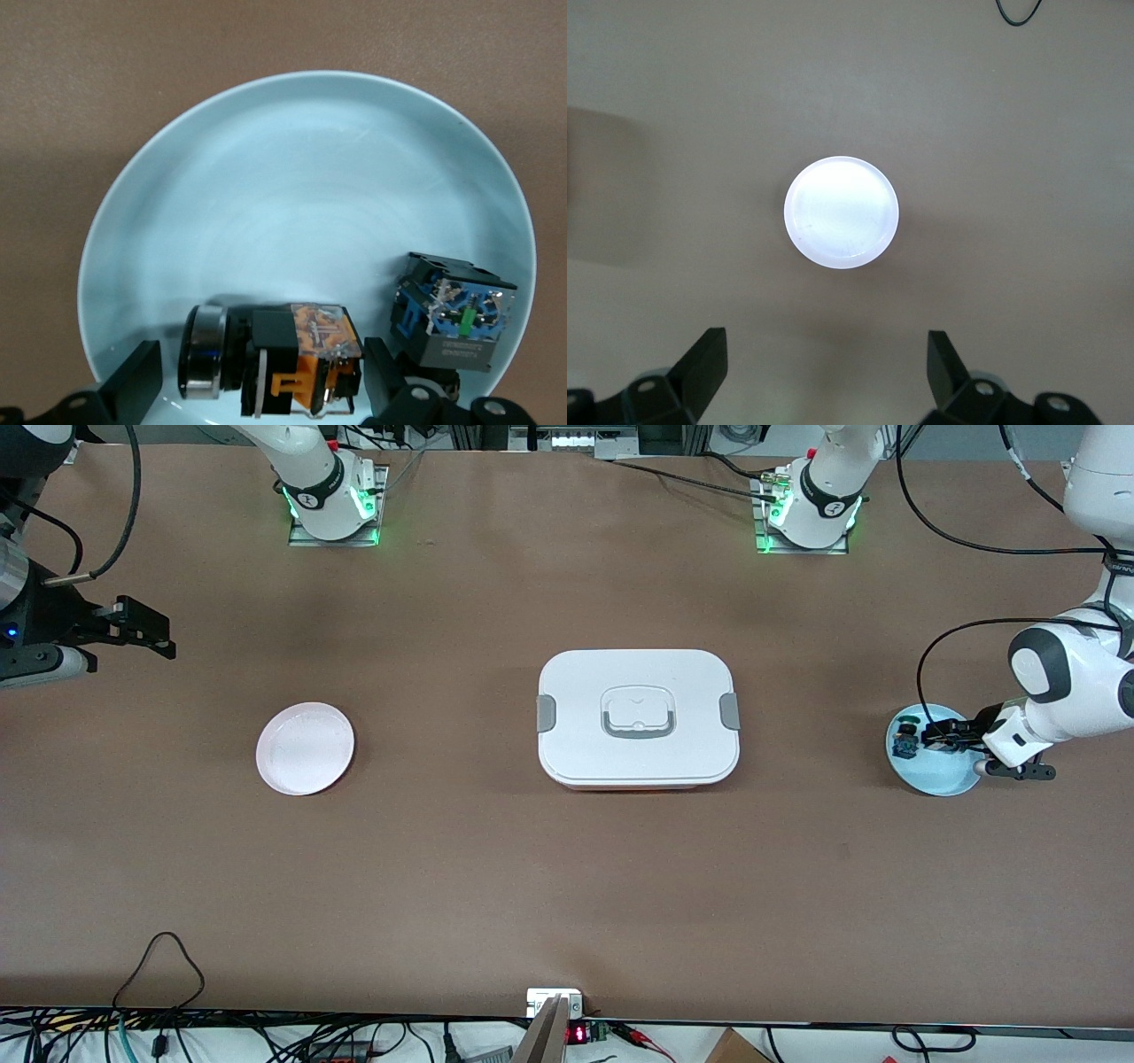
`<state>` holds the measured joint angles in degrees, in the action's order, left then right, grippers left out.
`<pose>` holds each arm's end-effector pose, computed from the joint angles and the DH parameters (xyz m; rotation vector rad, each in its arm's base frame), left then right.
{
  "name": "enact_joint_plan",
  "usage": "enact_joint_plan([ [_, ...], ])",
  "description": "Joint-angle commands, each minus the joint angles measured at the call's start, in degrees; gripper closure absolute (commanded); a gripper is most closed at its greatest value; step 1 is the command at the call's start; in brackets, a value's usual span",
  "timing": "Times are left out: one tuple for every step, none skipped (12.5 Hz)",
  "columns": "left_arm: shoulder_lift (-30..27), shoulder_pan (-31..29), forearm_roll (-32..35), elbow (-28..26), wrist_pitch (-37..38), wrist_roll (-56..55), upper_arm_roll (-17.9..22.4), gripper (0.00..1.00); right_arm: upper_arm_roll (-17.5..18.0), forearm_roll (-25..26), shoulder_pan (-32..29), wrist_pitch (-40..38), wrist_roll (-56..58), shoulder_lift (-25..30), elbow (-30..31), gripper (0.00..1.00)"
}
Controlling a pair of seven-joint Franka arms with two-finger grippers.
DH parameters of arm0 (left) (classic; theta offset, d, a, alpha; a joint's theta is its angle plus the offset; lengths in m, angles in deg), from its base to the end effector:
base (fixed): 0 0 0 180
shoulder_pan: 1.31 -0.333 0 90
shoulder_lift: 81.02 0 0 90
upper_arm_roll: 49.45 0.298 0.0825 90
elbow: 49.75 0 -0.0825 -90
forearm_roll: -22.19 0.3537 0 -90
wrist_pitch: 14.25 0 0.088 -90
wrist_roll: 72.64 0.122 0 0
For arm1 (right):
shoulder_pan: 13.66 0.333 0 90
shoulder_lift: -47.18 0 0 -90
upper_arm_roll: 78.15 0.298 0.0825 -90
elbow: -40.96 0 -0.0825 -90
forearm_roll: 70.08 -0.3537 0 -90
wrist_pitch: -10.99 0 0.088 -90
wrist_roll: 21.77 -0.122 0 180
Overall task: Transfer orange switch to right arm and place
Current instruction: 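Close the left gripper on the orange switch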
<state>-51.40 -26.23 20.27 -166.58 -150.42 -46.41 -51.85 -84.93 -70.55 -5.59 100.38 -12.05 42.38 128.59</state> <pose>0.5068 0.2089 0.1666 3.0209 -0.0527 -0.2209 0.5451 0.0158 0.5643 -3.1239 -0.3011 0.0823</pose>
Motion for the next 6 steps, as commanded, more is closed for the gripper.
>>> enact_joint_plan([
  [-0.4, -0.6, 1.4, -0.8, -0.9, 0.7, -0.5, 0.00, -0.3, 0.9, 0.0, 0.3, 0.3, 1.5, 1.9, 0.00],
  [-0.4, -0.6, 1.4, -0.8, -0.9, 0.7, -0.5, 0.00, -0.3, 0.9, 0.0, 0.3, 0.3, 1.5, 1.9, 0.00],
  [-0.4, -0.6, 1.3, -0.8, -0.9, 0.7, -0.5, 0.00, -0.3, 0.9, 0.0, 0.3, 0.3, 1.5, 1.9, 0.00],
  [-0.4, -0.6, 1.3, -0.8, -0.9, 0.7, -0.5, 0.09, -0.3, 0.8, 0.0, 0.3, 0.3, 1.5, 1.9, 0.00],
  [-0.4, -0.6, 1.1, -0.8, -0.9, 0.6, -0.5, 0.25, -0.3, 0.8, 0.0, 0.3, 0.2, 1.5, 2.0, 0.00],
  [-0.4, -0.7, 0.9, -0.8, -0.9, 0.4, -0.5, 0.41, -0.3, 0.8, 0.0, 0.3, 0.2, 1.5, 1.9, 0.00],
])
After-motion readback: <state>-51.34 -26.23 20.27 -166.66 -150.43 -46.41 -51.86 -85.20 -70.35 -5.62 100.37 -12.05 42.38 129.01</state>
